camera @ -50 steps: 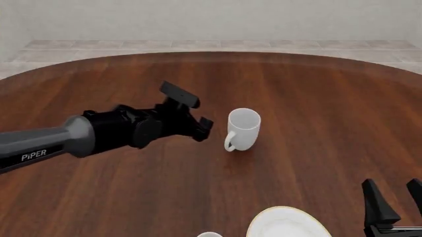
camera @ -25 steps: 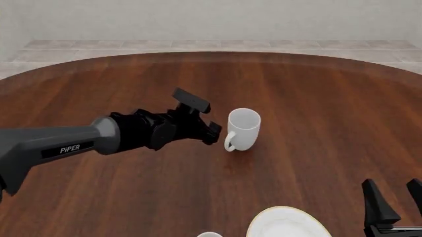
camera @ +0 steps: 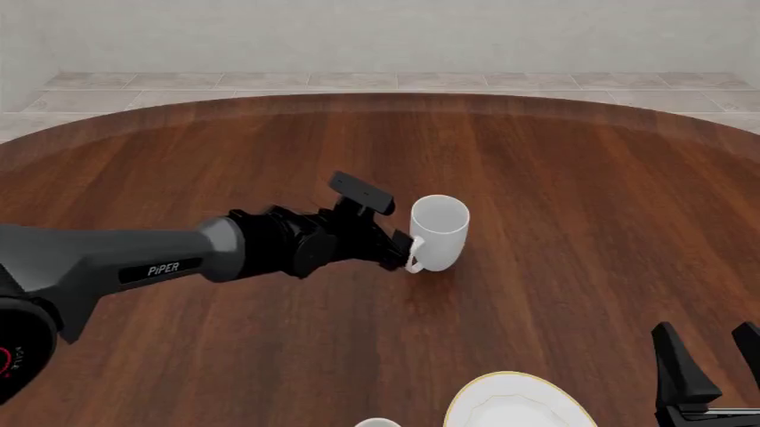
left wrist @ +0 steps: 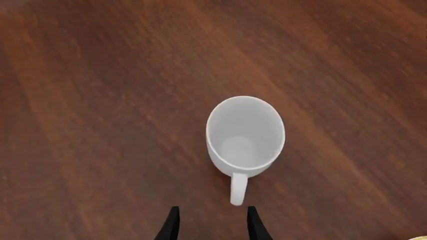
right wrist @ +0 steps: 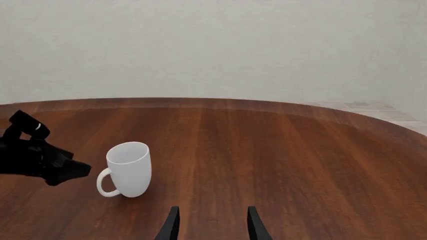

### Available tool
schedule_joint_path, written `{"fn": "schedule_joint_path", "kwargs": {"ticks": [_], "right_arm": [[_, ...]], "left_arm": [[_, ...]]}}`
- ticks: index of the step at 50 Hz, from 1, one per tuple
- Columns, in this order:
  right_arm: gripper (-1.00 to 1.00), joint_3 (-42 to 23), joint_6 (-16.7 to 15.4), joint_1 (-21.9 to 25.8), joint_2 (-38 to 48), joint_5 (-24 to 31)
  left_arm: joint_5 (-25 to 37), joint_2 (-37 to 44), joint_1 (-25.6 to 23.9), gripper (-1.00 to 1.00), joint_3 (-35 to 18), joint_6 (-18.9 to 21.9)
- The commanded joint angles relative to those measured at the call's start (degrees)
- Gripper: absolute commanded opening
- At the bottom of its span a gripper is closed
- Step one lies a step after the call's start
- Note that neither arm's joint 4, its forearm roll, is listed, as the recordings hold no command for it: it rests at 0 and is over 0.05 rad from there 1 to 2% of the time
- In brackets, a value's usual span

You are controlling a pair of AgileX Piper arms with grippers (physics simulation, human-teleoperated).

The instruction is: Put the white mug on the plate.

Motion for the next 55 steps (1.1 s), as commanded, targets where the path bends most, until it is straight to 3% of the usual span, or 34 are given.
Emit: {"fn": "schedule_joint_path", "kwargs": {"ticks": [1,55], "right_arm": [[1.00,0.0,0.0,0.0,0.1,-0.2],[1.00,0.0,0.0,0.0,0.1,-0.2]], "left_arm": [[0.1,1.6,-1.1,1.00,-1.1,-1.2],[1.9,7.2,-4.2,1.00,-6.1,-8.0]]}}
